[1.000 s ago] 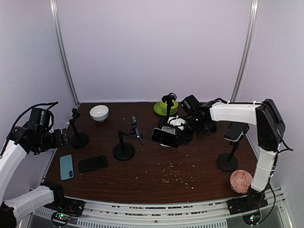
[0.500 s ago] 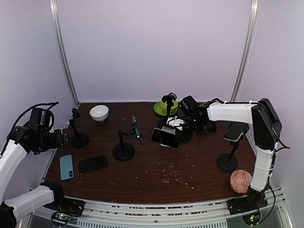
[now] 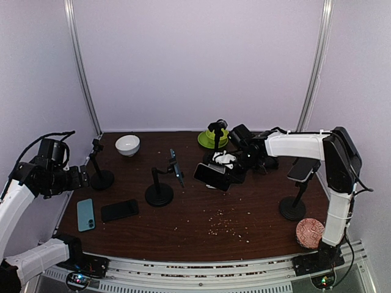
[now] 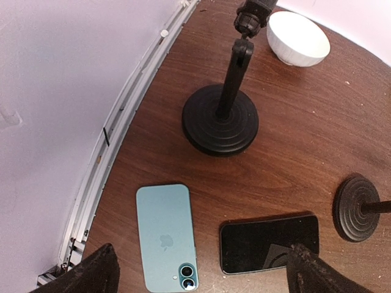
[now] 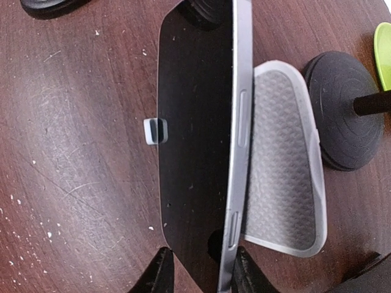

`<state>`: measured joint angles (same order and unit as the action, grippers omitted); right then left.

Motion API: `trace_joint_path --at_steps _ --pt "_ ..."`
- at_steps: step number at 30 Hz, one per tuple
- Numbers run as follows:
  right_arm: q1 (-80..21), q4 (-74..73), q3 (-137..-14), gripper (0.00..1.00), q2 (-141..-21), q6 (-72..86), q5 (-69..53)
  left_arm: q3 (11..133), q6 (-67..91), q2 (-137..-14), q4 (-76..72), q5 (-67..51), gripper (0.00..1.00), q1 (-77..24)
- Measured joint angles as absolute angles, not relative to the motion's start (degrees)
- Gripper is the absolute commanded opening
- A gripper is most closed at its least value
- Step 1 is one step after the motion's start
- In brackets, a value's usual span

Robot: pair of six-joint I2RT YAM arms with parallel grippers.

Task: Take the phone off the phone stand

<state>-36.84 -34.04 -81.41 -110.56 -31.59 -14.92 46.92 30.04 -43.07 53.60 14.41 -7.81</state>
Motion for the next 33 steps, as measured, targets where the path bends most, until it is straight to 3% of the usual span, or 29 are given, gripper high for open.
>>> trace_joint_path --at_steps 19,33 --pt "-39.1 -37.0 -82.1 0.03 -110.2 -29.4 -14.4 46.9 30.0 -42.2 53.6 14.5 0.98 -7.8" --pt "-40.8 -37.3 -81.4 0.0 -104.3 -25.0 -12.2 46.9 30.1 -40.7 53.6 15.4 0.98 -7.8"
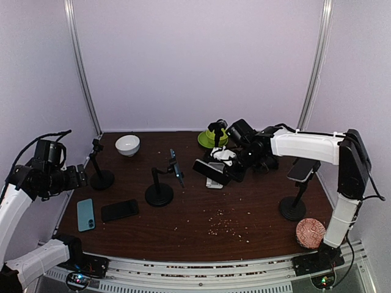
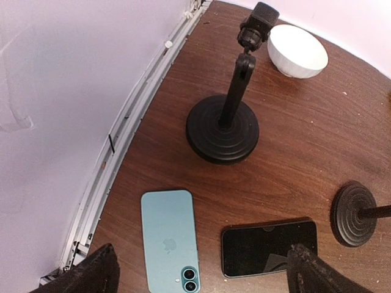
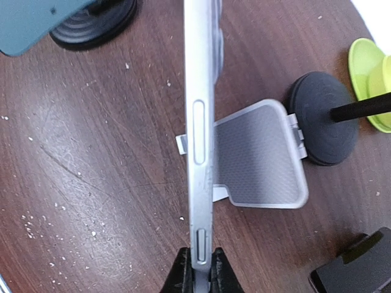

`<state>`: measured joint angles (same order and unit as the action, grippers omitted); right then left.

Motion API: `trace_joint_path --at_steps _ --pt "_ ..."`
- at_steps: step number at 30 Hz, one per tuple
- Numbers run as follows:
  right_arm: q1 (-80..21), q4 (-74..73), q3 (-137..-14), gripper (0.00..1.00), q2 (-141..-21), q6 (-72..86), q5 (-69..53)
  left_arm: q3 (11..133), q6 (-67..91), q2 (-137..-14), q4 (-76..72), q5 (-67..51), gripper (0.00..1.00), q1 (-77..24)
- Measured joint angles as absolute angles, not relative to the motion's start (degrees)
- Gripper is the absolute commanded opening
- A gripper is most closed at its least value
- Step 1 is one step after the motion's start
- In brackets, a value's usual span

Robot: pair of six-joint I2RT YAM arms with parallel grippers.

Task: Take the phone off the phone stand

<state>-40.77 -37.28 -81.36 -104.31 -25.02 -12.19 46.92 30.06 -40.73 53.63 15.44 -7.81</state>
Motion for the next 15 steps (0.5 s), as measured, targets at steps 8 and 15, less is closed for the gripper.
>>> trace_joint_path --at_steps 8,15 --pt "-41.7 -37.1 -80.4 0.0 -97.3 -22.3 -11.1 46.9 30.1 -40.3 53.6 15.8 0.98 -7.8" --pt "-43.7 -37.1 -77.5 0.0 -90.3 -17.2 -10.1 46.9 30.1 -39.6 53.6 16.3 0.98 -7.8"
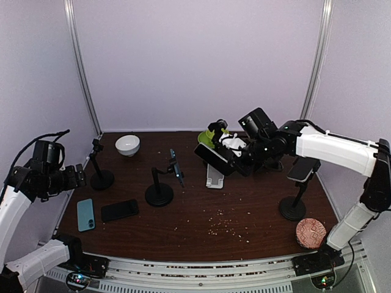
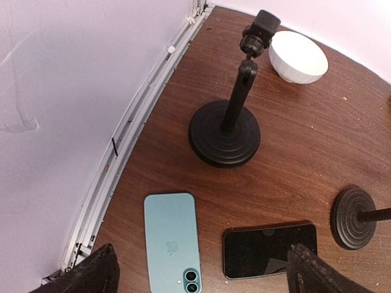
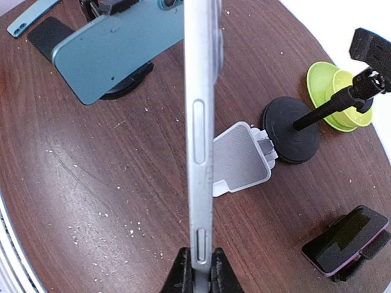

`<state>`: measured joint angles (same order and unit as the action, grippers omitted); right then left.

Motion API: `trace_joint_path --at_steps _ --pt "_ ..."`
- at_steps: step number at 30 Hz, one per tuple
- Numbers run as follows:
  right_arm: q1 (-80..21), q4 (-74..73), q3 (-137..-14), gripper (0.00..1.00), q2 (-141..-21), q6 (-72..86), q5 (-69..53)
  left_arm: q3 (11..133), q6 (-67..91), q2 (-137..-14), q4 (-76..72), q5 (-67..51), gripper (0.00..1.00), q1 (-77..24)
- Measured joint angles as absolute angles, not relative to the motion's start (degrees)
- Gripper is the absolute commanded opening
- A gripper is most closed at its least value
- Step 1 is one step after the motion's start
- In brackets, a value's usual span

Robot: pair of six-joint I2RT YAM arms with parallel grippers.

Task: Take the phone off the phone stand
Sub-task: Remove the phone from the phone stand, then place the phone at the center of the board.

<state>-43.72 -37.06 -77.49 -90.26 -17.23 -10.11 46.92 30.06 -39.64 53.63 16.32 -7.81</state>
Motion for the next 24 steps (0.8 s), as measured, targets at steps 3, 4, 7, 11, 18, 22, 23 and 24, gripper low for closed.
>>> trace_joint_path --at_steps 3,4,7,11,18,22,23,24 --pt "-44.6 -37.1 -76.1 0.0 -86.6 -14.5 -9.6 46.9 30.1 -39.6 53.6 16.3 0.98 -7.8" --pt "-44.9 -37.1 -75.6 0.0 -85.1 -13.4 -9.3 46.9 30.1 -39.6 53.6 16.3 0.98 -7.8" --pt "-45.9 -37.2 -74.3 0.0 -81.4 -10.7 -8.6 46.9 30.1 -39.6 53.6 16.3 0.98 -7.8" --pt "-47.8 -37.3 -71.9 0.0 -76.4 -6.9 -7.6 46.9 30.1 -39.6 53.6 16.3 0.98 -7.8" --pt "-52.3 -38.7 -68.1 0.0 -69.1 -1.1 -7.2 46.9 30.1 -38.7 53.6 16.3 0.98 -7.8" --pt "-54.8 -40.6 -67.3 0.0 -65.8 1.6 -7.2 46.9 30.1 -38.5 53.6 16.3 0.98 -7.8" --pt "-55.4 -41.0 -67.0 0.0 -65.2 2.0 -7.2 46.8 30.1 -38.5 53.6 16.3 0.98 -7.8" --pt "-56.2 -41.5 -66.6 0.0 -64.6 2.5 -7.2 46.8 30.1 -38.5 53.6 16.3 0.98 -7.8"
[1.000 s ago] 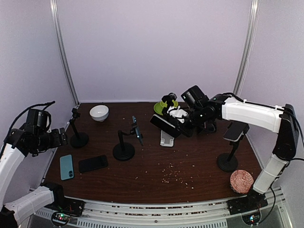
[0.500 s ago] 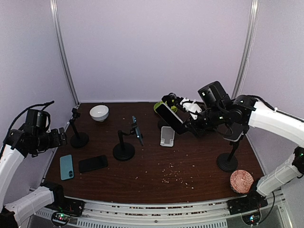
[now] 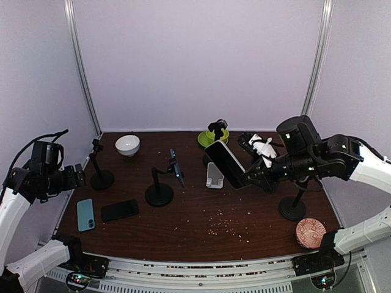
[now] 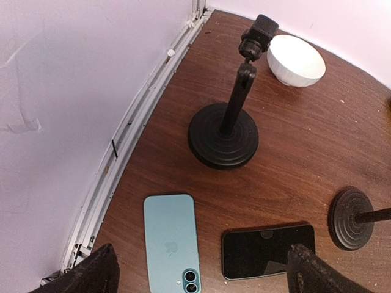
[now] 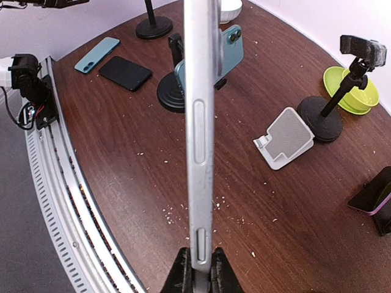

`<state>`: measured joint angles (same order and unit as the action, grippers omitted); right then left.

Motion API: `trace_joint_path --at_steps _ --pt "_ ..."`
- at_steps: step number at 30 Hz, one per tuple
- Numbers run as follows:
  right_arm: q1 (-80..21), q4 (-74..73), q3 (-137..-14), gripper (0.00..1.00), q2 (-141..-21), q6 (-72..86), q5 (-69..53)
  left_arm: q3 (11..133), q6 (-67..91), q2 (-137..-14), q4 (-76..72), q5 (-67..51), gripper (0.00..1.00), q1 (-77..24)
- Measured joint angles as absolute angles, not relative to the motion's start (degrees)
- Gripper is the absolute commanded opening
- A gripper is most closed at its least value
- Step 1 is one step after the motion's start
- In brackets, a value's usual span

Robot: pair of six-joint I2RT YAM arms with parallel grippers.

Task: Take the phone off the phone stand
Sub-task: Place the phone at the center of the board.

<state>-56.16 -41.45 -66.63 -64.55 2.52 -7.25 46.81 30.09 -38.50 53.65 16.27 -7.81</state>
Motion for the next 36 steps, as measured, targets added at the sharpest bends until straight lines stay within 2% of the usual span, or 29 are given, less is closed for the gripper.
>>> trace_joint_path --at_steps 12,21,26,36 --pt "-68.9 -46.2 -58.4 0.0 -62.8 7.2 -7.5 46.7 31.0 -38.4 53.8 15.6 0.98 -7.8" --pt "-77.5 -46.1 -59.1 0.0 -73.7 7.8 -8.1 46.6 31.2 -38.5 54.0 15.1 0.98 -7.8" --pt "-79.4 -46.5 -63.4 0.0 -82.3 7.9 -9.4 46.6 31.2 -38.8 54.0 15.1 0.98 -7.8" --pt "-80.0 -50.0 -80.6 0.0 -101.4 10.3 -11.7 46.6 31.2 -39.9 54.0 14.9 0.98 -7.8"
